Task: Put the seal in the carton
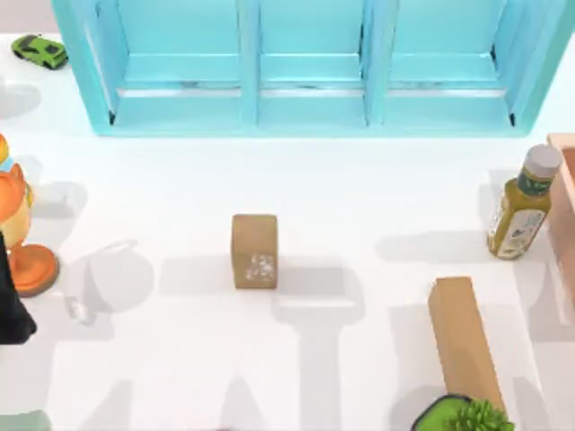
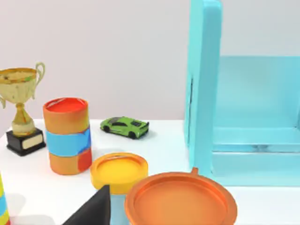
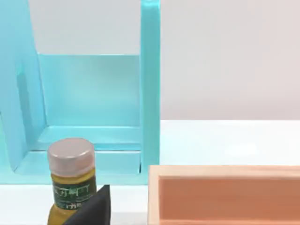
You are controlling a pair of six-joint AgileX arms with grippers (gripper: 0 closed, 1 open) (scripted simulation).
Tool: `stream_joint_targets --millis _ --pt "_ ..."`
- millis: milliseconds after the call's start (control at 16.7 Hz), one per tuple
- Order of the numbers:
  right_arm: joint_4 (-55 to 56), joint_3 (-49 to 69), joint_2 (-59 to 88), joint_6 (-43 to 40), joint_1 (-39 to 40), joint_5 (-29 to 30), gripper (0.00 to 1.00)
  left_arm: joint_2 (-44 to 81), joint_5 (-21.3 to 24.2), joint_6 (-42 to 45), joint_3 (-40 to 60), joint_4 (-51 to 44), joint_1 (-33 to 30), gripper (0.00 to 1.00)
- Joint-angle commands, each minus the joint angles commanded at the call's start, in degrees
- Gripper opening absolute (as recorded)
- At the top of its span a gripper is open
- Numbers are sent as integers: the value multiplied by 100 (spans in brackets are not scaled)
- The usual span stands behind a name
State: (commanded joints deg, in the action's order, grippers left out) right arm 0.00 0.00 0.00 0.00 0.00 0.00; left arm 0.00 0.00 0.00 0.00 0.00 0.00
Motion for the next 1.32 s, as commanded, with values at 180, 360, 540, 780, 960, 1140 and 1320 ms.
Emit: stream_joint_targets --millis 180,360,540,780,960,1140,1320 --pt "-23 37 30 9 22 -11 100 0 0 0 0 0 0 100" --pt "-307 485 408 119 268 -116 100 0 0 0 0 0 0 100" --pt "-893 1389 1216 353 698 -257 100 0 0 0 0 0 0 100" --pt "-1990 3248 2806 806 1499 -497 100 0 0 0 0 0 0 100" --pt "-2954 4863 4206 1223 2148 -643 100 0 0 0 0 0 0 100" --pt "-3979 6574 5727 1695 2804 -764 100 0 0 0 0 0 0 100" --pt "-5002 8304 7287 2191 3398 -807 100 0 0 0 0 0 0 100"
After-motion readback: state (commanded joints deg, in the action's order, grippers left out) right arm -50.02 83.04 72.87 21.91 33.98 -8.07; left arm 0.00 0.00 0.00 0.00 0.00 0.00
